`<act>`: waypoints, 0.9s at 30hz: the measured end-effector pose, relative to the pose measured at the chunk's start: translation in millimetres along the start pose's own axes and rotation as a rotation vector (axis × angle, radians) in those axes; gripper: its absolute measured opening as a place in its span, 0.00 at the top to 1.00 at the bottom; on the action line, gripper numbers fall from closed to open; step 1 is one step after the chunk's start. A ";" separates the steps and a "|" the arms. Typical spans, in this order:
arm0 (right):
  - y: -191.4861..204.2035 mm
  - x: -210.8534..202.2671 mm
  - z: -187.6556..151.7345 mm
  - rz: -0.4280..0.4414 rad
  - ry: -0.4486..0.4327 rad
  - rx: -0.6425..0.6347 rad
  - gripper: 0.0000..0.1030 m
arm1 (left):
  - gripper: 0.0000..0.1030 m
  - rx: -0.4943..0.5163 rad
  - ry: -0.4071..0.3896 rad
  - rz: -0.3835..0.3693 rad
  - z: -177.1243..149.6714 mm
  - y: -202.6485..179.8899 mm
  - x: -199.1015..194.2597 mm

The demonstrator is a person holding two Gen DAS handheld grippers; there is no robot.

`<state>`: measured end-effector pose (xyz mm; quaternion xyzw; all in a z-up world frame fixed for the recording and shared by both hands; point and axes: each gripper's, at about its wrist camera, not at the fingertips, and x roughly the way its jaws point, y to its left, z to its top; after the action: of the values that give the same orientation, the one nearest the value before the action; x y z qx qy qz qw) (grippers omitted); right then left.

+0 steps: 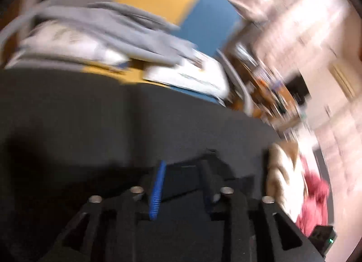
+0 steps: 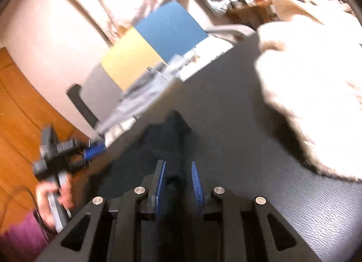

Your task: Fold clothes

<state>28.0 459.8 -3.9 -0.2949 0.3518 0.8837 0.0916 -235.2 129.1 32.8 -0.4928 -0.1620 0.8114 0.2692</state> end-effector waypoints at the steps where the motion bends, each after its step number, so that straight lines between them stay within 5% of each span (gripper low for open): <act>1: 4.1 1.8 0.2 0.014 -0.001 -0.005 0.79 | 0.60 -0.015 -0.027 0.009 0.3 12.5 -12.8; 7: 27.4 23.5 -10.5 0.071 0.020 -0.023 0.79 | 0.48 -0.176 -0.116 0.183 -11.1 115.0 -84.7; 11: 39.2 38.6 -38.9 -0.040 0.046 -0.086 0.79 | 0.41 -0.241 -0.089 0.175 -22.9 154.9 -101.7; 17: 31.8 34.7 -48.7 -0.053 0.008 -0.028 0.79 | 0.38 -0.162 -0.041 0.047 -37.9 135.1 -88.2; 22: 14.5 32.2 -47.6 -0.031 -0.023 0.057 0.79 | 0.40 0.019 -0.028 0.069 -46.2 104.5 -68.7; 23: 13.8 31.8 -47.3 -0.027 -0.024 0.062 0.79 | 0.41 0.052 -0.019 0.087 -47.6 101.3 -64.2; 24: 13.1 31.4 -47.0 -0.023 -0.025 0.066 0.79 | 0.53 0.080 -0.012 0.101 -48.5 98.7 -60.4; 25: 12.5 31.0 -46.7 -0.019 -0.025 0.070 0.79 | 0.85 0.103 0.001 0.110 -50.3 97.2 -57.7; 27: 10.7 30.1 -45.8 -0.018 -0.033 0.079 0.79 | 0.92 0.083 0.019 0.076 -51.1 99.2 -59.5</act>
<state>20.6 419.6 -41.9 -0.2795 0.3825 0.8729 0.1167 -195.4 13.8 -0.8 -0.4947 -0.1070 0.8224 0.2598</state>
